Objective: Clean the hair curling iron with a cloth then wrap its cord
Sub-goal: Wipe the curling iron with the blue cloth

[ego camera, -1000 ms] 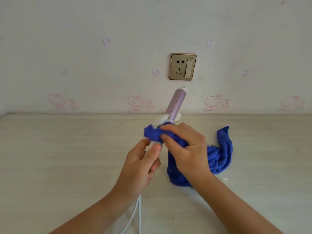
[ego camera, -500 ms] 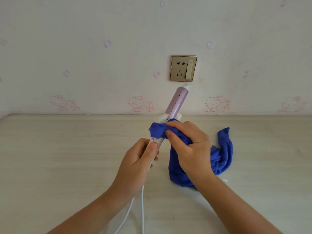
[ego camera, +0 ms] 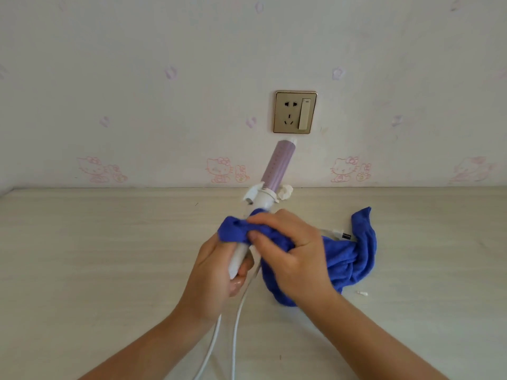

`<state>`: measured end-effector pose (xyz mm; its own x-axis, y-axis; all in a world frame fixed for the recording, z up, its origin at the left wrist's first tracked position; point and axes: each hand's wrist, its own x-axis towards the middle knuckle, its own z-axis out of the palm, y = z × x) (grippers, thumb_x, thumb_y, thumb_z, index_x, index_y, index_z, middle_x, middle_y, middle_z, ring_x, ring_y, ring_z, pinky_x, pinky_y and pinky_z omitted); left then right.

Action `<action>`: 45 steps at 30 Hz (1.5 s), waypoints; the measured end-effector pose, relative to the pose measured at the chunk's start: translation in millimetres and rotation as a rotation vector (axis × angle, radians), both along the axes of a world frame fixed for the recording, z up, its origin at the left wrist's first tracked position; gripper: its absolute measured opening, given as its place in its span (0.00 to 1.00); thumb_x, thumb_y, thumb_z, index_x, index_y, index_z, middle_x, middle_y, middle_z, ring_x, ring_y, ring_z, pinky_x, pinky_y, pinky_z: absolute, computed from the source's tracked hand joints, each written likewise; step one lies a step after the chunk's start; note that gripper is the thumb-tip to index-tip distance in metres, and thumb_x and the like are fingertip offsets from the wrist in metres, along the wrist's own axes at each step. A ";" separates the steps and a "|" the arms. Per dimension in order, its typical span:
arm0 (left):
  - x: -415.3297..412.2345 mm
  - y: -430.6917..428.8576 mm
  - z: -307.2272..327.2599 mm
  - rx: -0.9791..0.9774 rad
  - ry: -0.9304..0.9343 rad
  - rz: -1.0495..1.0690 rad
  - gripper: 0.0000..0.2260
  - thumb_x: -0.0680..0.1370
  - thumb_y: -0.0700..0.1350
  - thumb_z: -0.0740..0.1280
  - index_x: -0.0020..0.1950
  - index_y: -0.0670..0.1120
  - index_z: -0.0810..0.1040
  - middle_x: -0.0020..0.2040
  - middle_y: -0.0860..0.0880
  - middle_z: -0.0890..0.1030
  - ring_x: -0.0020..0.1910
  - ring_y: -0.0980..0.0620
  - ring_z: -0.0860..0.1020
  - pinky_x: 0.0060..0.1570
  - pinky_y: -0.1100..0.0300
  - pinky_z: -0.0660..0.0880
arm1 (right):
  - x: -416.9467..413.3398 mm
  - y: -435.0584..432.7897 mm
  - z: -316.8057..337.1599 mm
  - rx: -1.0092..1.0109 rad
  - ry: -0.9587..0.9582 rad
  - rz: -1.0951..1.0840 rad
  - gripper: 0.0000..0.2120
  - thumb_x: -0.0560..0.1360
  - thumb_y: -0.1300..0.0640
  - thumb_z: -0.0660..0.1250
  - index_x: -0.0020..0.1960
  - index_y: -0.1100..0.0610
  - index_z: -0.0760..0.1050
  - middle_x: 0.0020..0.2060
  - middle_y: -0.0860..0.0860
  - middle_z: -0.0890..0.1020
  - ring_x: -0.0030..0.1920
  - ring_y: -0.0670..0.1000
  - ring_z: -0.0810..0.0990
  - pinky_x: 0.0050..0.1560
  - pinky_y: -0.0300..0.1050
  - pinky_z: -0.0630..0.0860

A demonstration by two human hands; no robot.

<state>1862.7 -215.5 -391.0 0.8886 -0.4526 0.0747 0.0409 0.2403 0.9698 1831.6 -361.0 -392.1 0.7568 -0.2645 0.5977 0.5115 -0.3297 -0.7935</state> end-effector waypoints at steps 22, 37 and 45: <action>12.5 1.7 -0.7 -0.049 0.153 -0.167 0.19 0.82 0.54 0.62 0.55 0.38 0.81 0.35 0.44 0.76 0.28 0.51 0.72 0.25 0.60 0.70 | 2.7 -17.3 11.4 0.073 0.045 -0.143 0.12 0.76 0.64 0.72 0.53 0.49 0.85 0.45 0.42 0.87 0.48 0.45 0.86 0.50 0.33 0.78; -4.1 -5.2 0.0 0.069 0.150 -0.140 0.23 0.82 0.61 0.58 0.41 0.49 0.83 0.27 0.49 0.68 0.19 0.56 0.61 0.20 0.67 0.58 | 0.0 -16.2 7.4 0.048 -0.052 -0.163 0.09 0.75 0.59 0.73 0.54 0.52 0.86 0.43 0.45 0.87 0.44 0.50 0.85 0.48 0.41 0.80; 5.3 1.5 0.4 0.098 0.117 -0.059 0.23 0.81 0.56 0.59 0.35 0.41 0.79 0.23 0.46 0.68 0.18 0.53 0.61 0.21 0.63 0.54 | 0.3 0.0 0.4 -0.070 0.008 -0.007 0.10 0.73 0.62 0.75 0.53 0.54 0.86 0.41 0.43 0.85 0.44 0.46 0.84 0.49 0.37 0.78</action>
